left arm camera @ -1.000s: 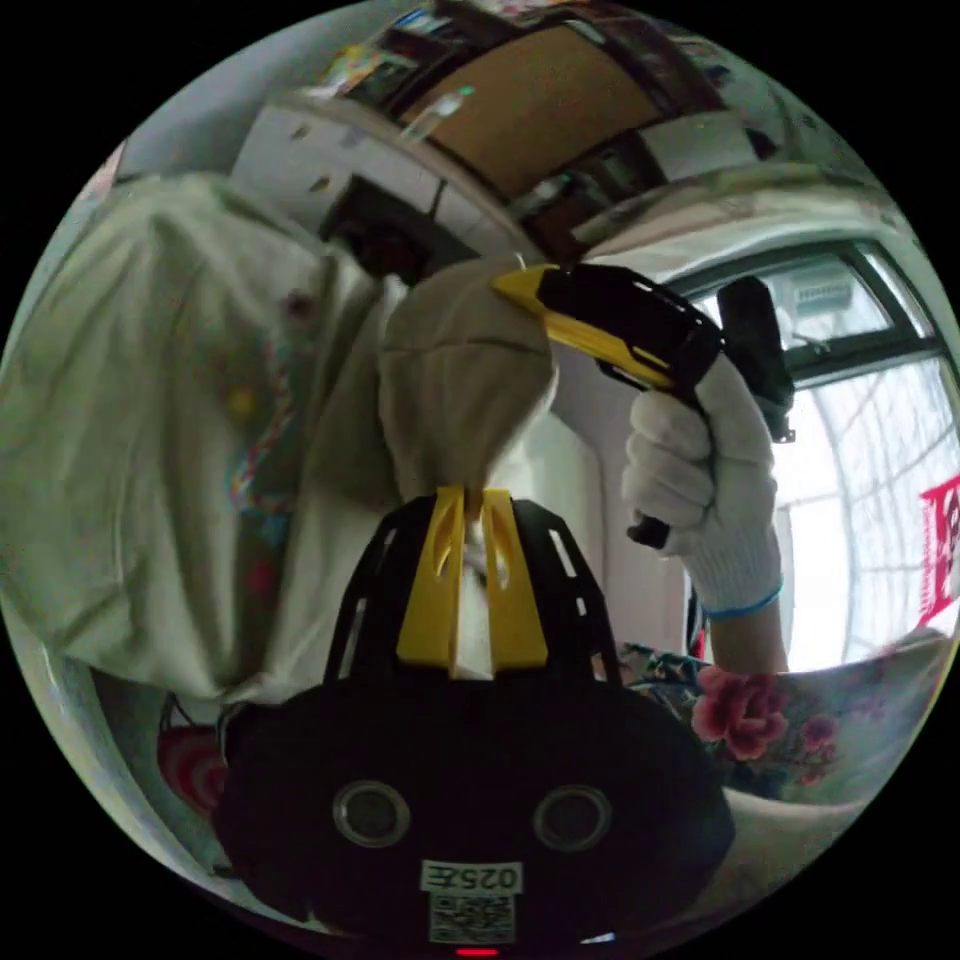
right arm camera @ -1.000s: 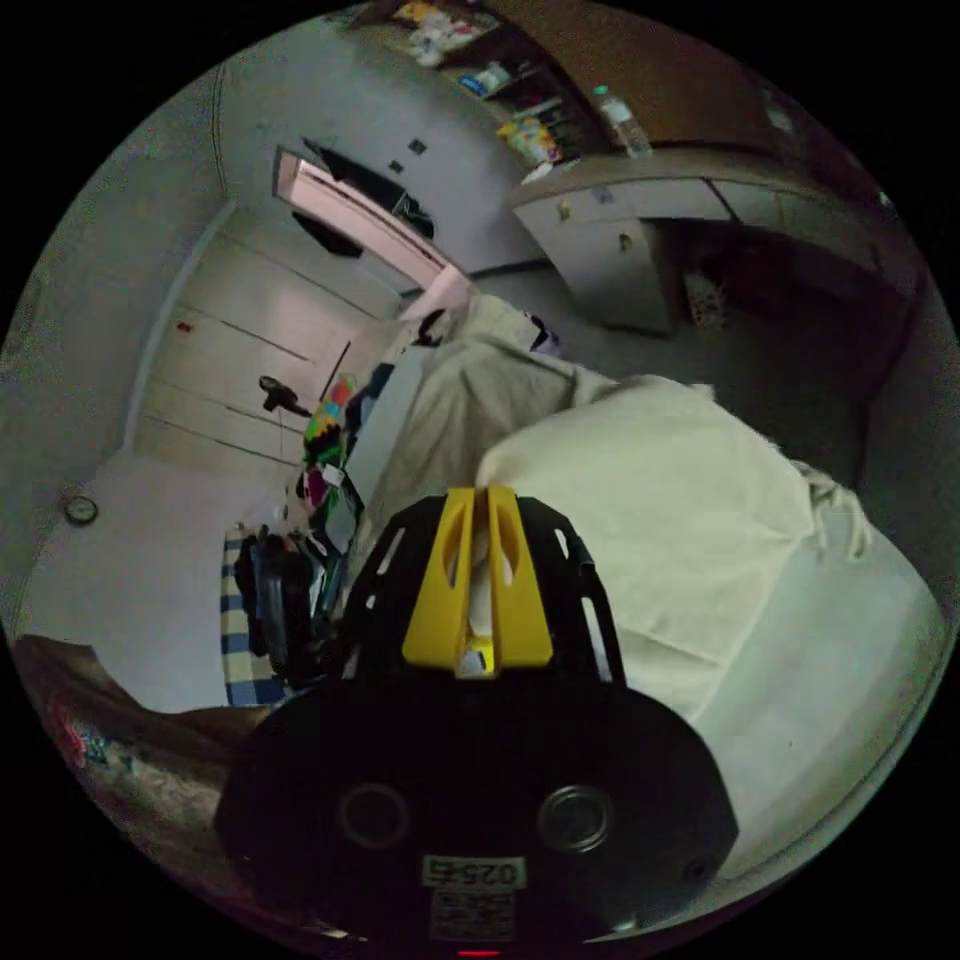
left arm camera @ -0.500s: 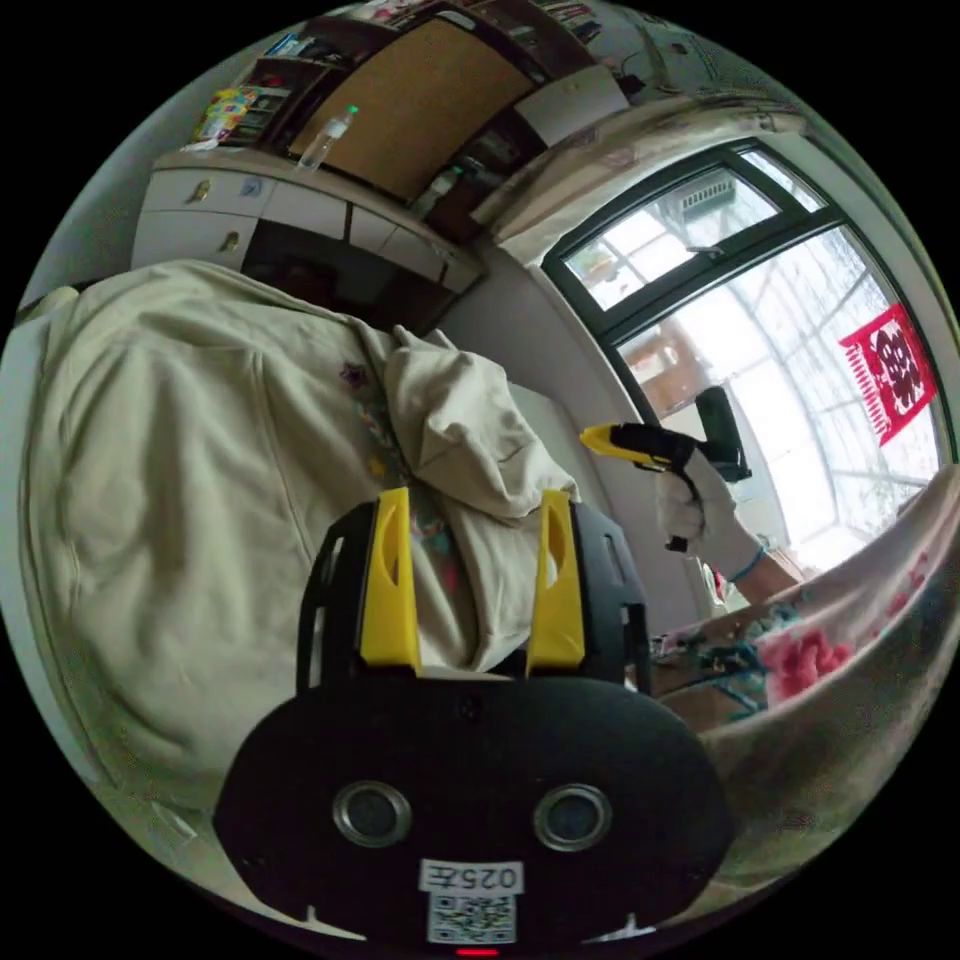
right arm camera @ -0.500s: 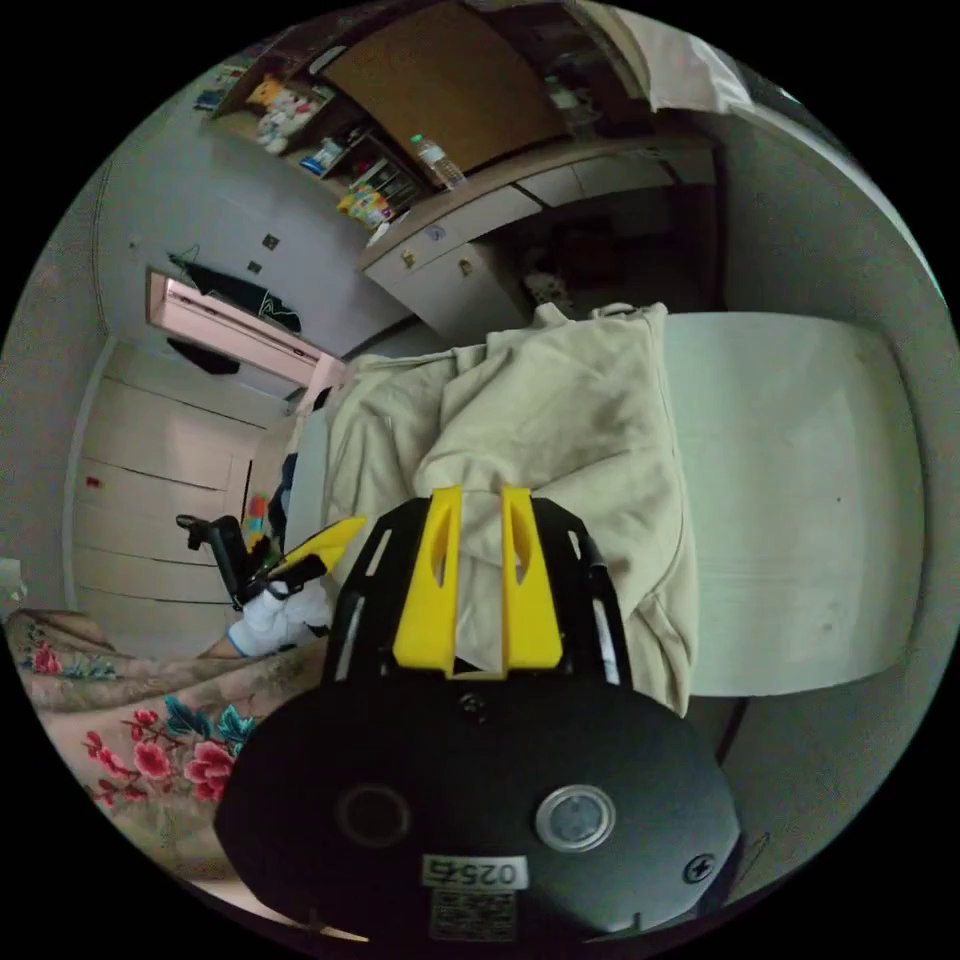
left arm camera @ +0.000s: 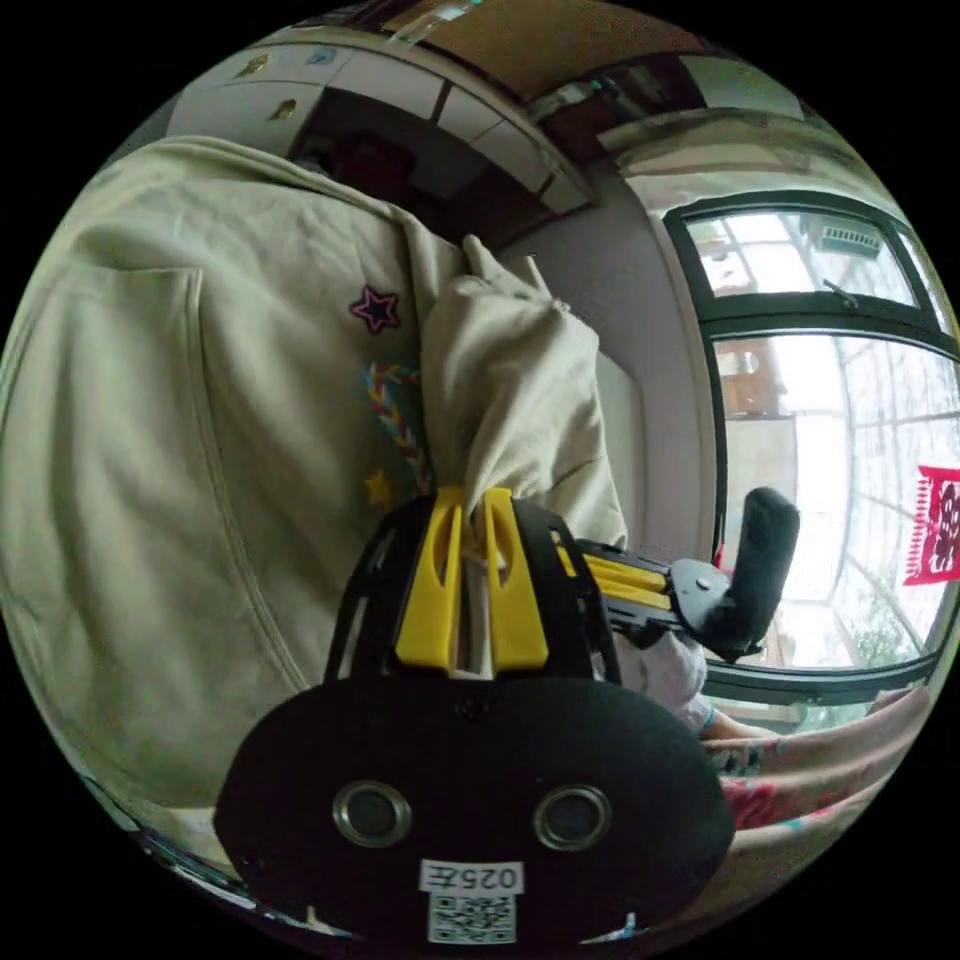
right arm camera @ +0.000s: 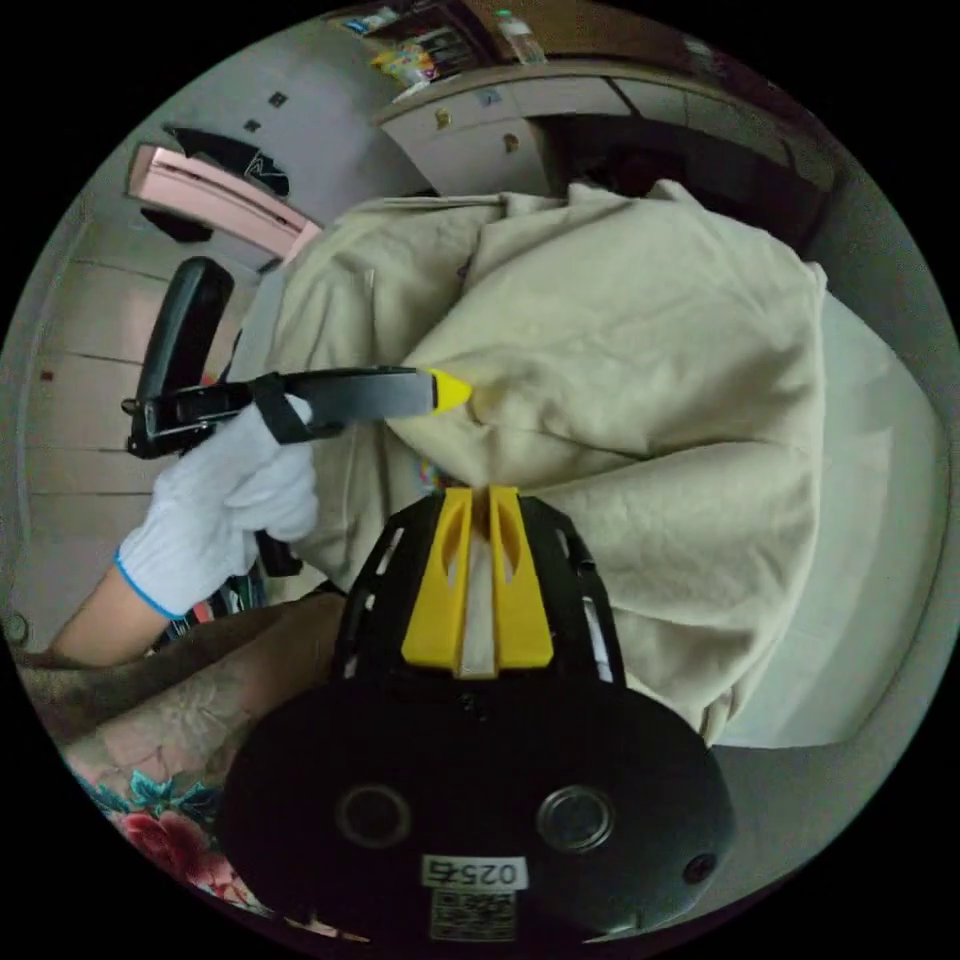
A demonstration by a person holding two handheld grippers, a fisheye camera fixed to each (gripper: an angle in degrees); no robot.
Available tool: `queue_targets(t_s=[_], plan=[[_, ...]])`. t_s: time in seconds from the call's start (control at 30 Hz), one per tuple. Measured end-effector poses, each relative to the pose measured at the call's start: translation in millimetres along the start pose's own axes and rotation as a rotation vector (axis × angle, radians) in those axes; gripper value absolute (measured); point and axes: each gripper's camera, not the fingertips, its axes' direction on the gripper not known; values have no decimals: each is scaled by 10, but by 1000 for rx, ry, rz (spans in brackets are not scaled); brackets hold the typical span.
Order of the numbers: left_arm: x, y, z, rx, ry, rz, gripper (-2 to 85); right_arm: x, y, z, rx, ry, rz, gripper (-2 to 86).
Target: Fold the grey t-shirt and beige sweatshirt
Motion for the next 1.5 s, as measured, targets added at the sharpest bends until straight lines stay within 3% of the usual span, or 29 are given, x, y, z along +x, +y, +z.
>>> queue_targets(t_s=[0.13, 0.23, 0.27, 0.33, 0.37, 0.63, 0.7, 0.77, 0.87, 0.93, 1.0, 1.03, 1.07, 1.13, 1.2, 1.33, 1.43, 1.5], plan=[[533, 130, -417, 102, -107, 88, -4, -392, -36, -203, 136, 116, -191, 12], [397, 53, -168, -7, -89, 50, 6, -481, -208, 313, 21, 224, -230, 21], [274, 46, 2, -86, -65, 13, 6, -418, -299, 730, -115, 259, -229, 20], [197, 108, -88, -31, 86, -33, 8, -415, -313, 758, -7, 267, -253, 14], [238, 181, -194, -21, 100, -33, 12, -389, -386, 857, -64, 257, -236, 14], [884, 1439, -1657, 278, -253, 81, 12, -217, -694, 1032, -182, 156, -85, 27], [1103, 1827, -2244, 418, -352, 43, 2, -329, -629, 754, -64, 163, -39, 30], [1369, 2384, -2928, 658, -464, 34, 3, -792, -368, 110, 261, 159, -77, 28], [1120, 2762, -3216, 904, -547, 11, 54, -1482, -164, -228, 623, 213, -147, 42], [528, 2598, -3069, 777, -457, -45, 90, -1738, -304, -68, 722, 245, -87, 65], [-82, 2285, -2775, 473, -268, -134, 105, -1861, -676, 320, 596, 133, -63, 87], [-282, 2171, -2620, 364, -150, -119, 109, -1914, -987, 668, 428, 14, -26, 109], [-315, 2131, -2504, 334, -143, -64, 115, -1995, -1256, 1020, 271, -115, -14, 116], [-308, 2066, -2319, 262, -214, -29, 144, -2217, -1478, 1443, 207, -175, -17, 122], [-336, 1973, -2112, 153, -198, -45, 167, -2495, -1675, 1813, 145, -104, -25, 130], [-170, 1825, -1910, 131, -200, -1, 167, -3081, -2044, 2430, 43, 98, -37, 136], [46, 1677, -1777, 88, -323, 15, 155, -3308, -2262, 2826, -42, 391, 7, 136], [183, 1597, -1680, 76, -365, 8, 151, -3325, -2334, 2990, -74, 411, 28, 130]])
